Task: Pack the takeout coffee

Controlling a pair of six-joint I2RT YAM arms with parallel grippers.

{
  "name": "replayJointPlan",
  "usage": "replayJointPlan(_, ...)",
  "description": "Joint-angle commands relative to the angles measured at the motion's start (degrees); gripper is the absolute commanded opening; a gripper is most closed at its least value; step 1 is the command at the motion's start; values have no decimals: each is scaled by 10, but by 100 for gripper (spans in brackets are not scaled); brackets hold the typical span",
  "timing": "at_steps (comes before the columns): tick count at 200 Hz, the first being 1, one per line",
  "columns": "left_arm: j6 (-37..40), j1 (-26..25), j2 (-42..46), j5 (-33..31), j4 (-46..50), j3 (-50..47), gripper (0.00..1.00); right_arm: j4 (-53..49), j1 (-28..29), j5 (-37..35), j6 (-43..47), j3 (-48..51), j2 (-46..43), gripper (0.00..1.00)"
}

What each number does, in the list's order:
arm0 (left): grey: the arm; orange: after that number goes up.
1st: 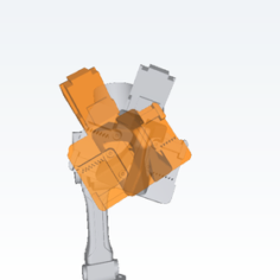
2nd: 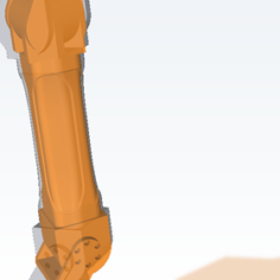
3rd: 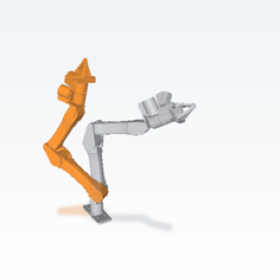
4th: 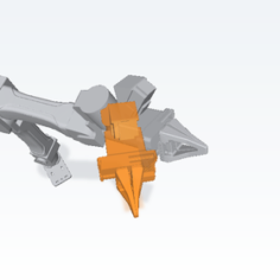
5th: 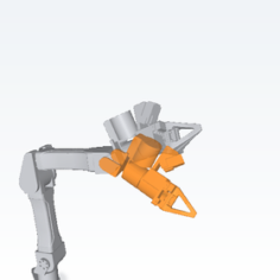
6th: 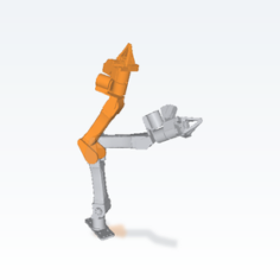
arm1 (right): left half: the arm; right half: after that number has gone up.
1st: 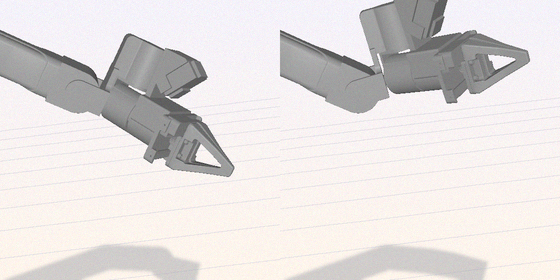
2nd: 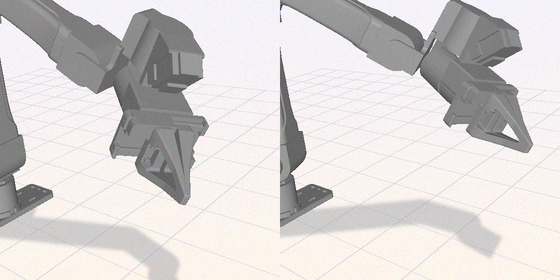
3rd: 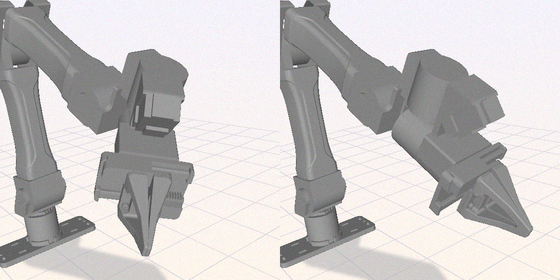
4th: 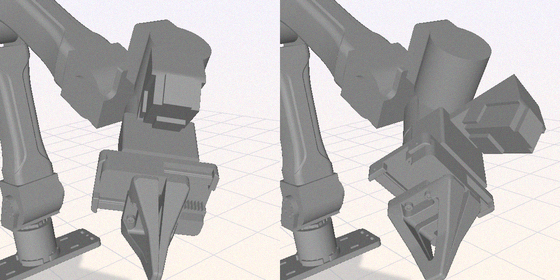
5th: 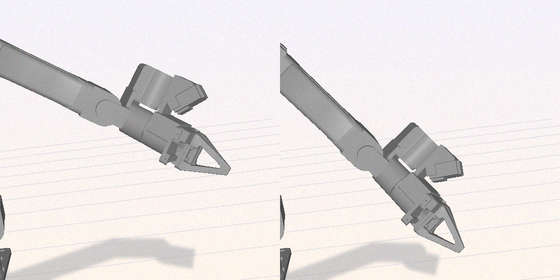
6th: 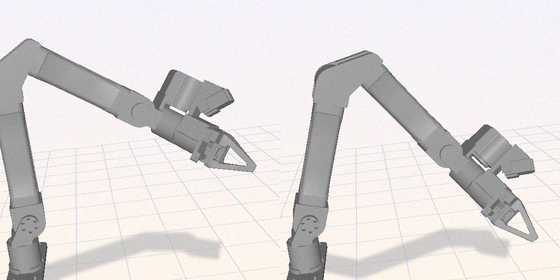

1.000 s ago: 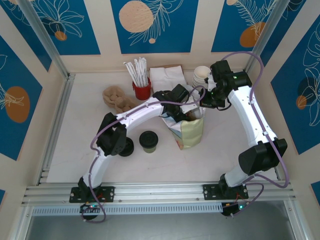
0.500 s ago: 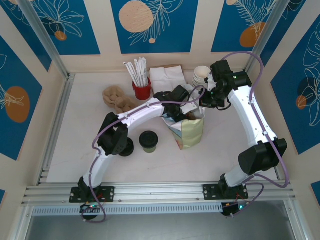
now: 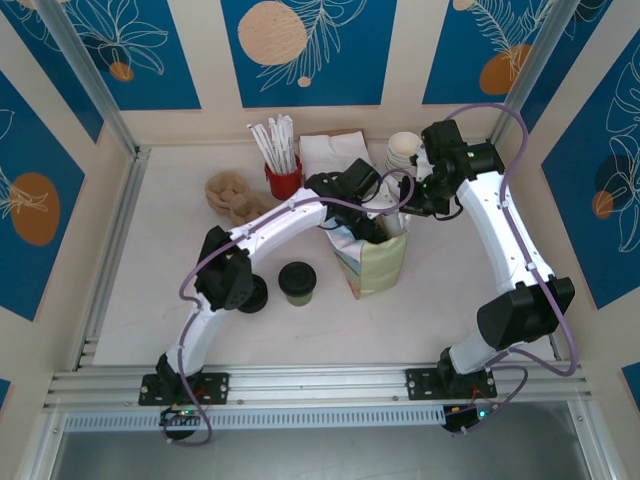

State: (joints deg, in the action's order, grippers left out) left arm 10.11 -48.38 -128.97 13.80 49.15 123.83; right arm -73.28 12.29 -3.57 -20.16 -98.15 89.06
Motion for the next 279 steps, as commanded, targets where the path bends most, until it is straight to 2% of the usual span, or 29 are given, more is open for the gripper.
replayJointPlan(1,-1,5,46,35,43,31,67,3,-9,14,-16,-16,2,2)
replayJointPlan(51,-44,13,85,63,33,48,68,4,-25,29,-37,-22,2,2)
replayJointPlan(111,-65,17,111,51,40,88,67,9,-35,41,-60,-39,3,2)
replayJointPlan(169,-180,37,113,67,6,132,74,21,-28,52,-96,-42,-1,2)
replayJointPlan(220,-332,60,96,138,-84,148,75,17,-1,40,-129,-26,-5,7)
replayJointPlan(247,-366,70,82,199,-84,187,75,20,13,27,-144,-11,-14,9)
replayJointPlan(279,-403,79,84,276,-93,186,74,21,23,11,-161,-5,-18,9)
